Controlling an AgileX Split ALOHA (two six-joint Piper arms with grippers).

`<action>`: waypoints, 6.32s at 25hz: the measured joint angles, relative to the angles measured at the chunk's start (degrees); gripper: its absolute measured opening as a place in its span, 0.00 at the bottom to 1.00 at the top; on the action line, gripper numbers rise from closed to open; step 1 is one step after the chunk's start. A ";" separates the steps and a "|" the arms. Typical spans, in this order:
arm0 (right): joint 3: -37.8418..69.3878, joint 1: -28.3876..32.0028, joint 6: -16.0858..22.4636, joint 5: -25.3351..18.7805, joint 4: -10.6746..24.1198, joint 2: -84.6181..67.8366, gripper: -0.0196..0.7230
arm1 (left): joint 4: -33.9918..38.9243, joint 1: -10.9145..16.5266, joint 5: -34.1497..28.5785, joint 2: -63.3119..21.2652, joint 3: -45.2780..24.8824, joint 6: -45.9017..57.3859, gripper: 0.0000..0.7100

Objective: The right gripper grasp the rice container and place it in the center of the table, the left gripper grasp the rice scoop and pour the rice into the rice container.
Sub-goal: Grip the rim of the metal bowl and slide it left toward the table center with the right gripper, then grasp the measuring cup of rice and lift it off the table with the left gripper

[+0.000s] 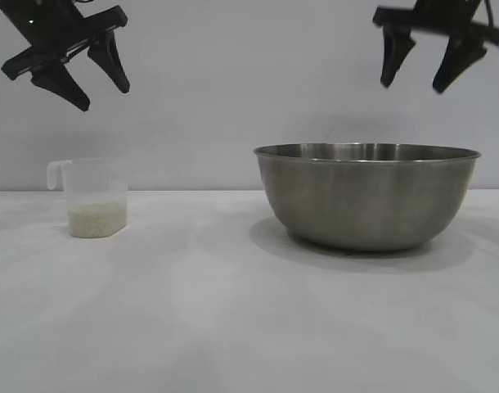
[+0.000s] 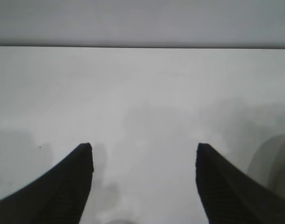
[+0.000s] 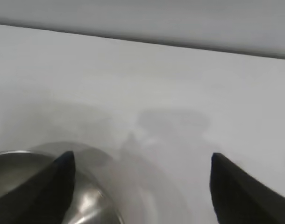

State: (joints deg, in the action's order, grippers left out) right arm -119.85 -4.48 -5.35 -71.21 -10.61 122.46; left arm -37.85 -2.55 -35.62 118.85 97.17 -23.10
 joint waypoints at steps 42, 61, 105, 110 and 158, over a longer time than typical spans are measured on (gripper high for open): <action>20.57 -2.24 1.32 1.02 -2.15 3.34 0.32 | -0.02 0.00 0.00 0.00 0.00 0.00 0.56; 20.57 -5.16 -2.79 1.45 -5.35 3.34 0.03 | -0.02 0.00 0.00 0.00 0.00 0.00 0.56; 12.87 -13.13 -0.07 1.33 -0.95 2.98 0.86 | -0.02 0.00 -1.28 0.00 0.00 0.00 0.56; 11.93 -11.67 0.08 0.86 0.66 1.31 0.86 | -0.02 0.00 -1.28 0.00 0.00 0.00 0.56; 84.00 1.61 5.91 4.83 8.61 -90.22 0.79 | -0.02 0.00 -0.13 0.00 0.00 0.00 0.56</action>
State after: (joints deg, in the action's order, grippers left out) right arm -35.85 -2.86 0.56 -66.39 -2.00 32.24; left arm -37.88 -2.55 -35.75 118.85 97.17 -23.10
